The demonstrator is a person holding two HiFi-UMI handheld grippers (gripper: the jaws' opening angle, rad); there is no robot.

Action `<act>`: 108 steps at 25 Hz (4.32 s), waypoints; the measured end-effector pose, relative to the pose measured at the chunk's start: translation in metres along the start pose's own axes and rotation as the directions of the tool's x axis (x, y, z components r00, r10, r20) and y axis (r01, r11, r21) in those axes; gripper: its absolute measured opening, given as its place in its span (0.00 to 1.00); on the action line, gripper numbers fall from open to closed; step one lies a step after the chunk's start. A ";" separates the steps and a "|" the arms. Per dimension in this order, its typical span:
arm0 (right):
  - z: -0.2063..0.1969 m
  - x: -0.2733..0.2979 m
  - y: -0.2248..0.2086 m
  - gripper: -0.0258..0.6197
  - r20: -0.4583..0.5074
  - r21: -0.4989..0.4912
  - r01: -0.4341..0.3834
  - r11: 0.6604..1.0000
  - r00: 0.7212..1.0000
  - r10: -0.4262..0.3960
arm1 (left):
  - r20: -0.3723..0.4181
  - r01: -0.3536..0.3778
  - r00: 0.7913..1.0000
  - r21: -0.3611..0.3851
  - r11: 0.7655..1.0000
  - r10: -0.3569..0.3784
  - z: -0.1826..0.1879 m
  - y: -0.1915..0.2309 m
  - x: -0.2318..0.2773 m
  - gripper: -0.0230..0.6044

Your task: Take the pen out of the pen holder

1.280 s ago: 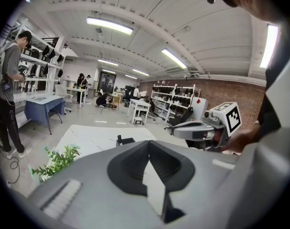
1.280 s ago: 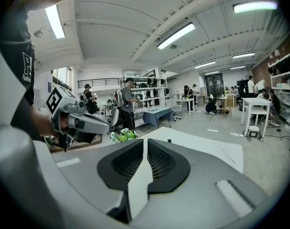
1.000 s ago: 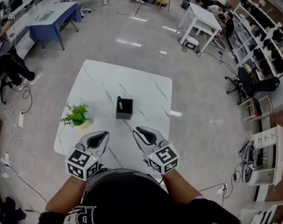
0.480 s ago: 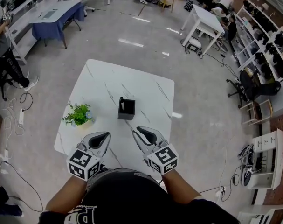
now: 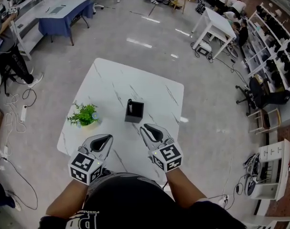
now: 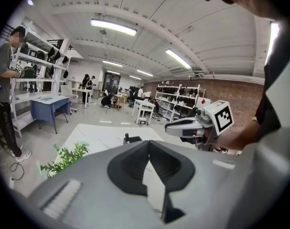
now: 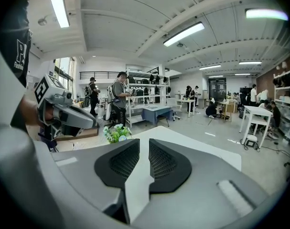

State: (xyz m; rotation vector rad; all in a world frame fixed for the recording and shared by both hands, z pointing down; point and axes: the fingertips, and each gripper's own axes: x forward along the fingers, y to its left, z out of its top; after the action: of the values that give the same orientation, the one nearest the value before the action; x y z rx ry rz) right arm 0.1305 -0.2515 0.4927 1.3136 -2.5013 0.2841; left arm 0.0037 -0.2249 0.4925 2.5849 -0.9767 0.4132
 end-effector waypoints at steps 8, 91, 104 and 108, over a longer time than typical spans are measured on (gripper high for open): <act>-0.020 0.048 -0.025 0.12 -0.077 -0.017 0.023 1.000 0.997 -0.025 | -0.019 -0.034 0.999 -0.030 0.999 0.033 -0.013 0.008 -0.014 0.13; 0.037 0.099 -0.060 0.14 -0.090 0.016 0.099 0.995 0.991 -0.097 | -0.001 -0.069 0.998 -0.100 0.993 0.069 -0.028 0.023 -0.038 0.13; 0.065 0.021 -0.026 0.14 0.006 0.003 0.061 0.998 0.998 -0.061 | 0.012 0.005 1.000 -0.045 0.999 -0.004 -0.018 0.005 -0.023 0.13; 0.066 -0.004 -0.015 0.14 0.032 0.019 0.057 0.998 0.998 -0.058 | 0.000 0.033 0.999 -0.024 0.999 -0.033 -0.017 -0.003 -0.015 0.13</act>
State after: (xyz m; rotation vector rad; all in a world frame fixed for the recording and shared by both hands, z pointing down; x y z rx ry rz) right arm 0.1340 -0.2778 0.4307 1.4061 -2.4882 0.2753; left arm -0.0074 -0.2067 0.5014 2.5757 -0.9315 0.3911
